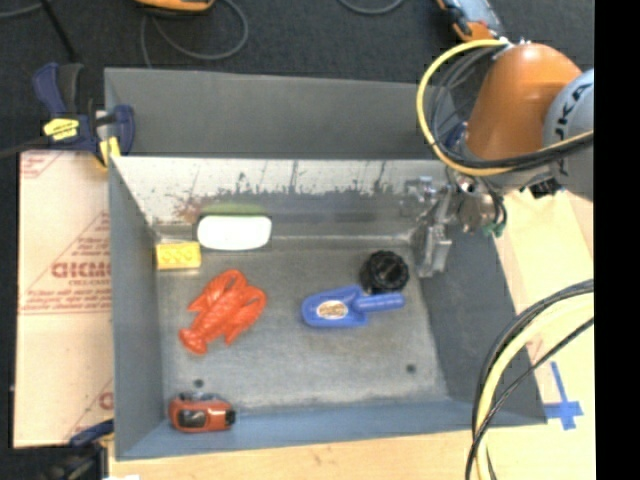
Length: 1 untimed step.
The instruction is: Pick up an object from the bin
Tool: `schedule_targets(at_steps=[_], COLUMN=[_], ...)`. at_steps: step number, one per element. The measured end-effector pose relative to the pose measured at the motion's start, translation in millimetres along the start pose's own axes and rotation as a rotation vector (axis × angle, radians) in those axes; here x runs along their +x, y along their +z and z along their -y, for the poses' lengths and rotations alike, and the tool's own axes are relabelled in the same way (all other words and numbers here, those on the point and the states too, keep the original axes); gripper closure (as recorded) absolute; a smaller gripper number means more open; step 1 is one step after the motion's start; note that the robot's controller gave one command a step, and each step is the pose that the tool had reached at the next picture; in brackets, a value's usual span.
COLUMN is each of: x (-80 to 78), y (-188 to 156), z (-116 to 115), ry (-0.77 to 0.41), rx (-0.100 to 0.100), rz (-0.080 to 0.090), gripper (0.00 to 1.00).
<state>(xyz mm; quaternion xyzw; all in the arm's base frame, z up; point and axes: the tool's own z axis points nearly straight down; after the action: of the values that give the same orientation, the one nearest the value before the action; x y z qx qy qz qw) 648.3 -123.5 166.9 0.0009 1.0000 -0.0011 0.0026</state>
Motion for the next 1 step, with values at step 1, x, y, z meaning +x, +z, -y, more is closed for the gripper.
schedule_targets(at_steps=[1], x=[45.3], y=[64.0], z=[-43.4], ry=[-0.084], rx=[0.0], rz=[0.002], gripper=[0.0])
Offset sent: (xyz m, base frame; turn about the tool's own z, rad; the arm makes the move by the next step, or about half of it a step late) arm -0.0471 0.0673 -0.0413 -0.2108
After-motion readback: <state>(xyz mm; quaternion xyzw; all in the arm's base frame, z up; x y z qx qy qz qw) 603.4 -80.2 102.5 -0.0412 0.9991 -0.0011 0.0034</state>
